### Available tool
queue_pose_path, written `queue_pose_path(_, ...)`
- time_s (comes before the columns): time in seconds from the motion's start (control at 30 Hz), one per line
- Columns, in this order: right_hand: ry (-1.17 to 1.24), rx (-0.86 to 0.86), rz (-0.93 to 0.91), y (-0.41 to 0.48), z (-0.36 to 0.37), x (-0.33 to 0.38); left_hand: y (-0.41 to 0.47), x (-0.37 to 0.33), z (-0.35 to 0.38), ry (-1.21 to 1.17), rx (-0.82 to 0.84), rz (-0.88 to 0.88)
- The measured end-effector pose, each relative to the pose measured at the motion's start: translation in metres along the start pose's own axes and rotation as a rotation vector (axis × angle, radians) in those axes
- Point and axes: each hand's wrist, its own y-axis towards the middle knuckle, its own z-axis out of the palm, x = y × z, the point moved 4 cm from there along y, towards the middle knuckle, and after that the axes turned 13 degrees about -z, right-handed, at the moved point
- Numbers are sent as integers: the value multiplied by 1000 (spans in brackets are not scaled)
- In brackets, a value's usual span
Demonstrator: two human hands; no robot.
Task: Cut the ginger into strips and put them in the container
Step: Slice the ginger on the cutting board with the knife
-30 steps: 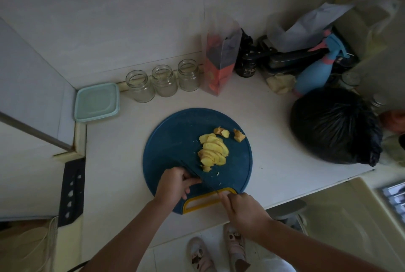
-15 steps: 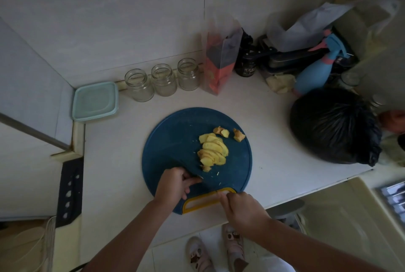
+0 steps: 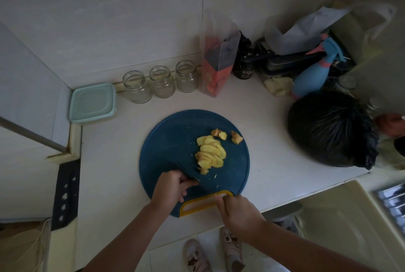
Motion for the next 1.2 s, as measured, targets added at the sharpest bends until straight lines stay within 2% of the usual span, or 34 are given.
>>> queue_pose_path(0.13, -21, -5, 7, 1, 0, 1, -3, -1, -1, -30, -11, 13)
queue_pose_path(0.4, 55, 6, 34, 8, 2, -1, -2, -2, 3, -7, -6, -91)
queue_pose_path(0.63, -17, 6, 35, 13, 5, 5, -10, -8, 0, 62, -2, -36)
queue_pose_path(0.9, 148, -50, 96, 46, 1, 5, -14, -9, -13, -39, -91, 18)
queue_pose_path(1.07, 37, 11, 23, 24, 2, -14, -13, -17, -20, -21, -48, -55)
queue_pose_path(1.2, 79, 6, 80, 5, -4, -26, -16, -14, -18, -78, -47, -79)
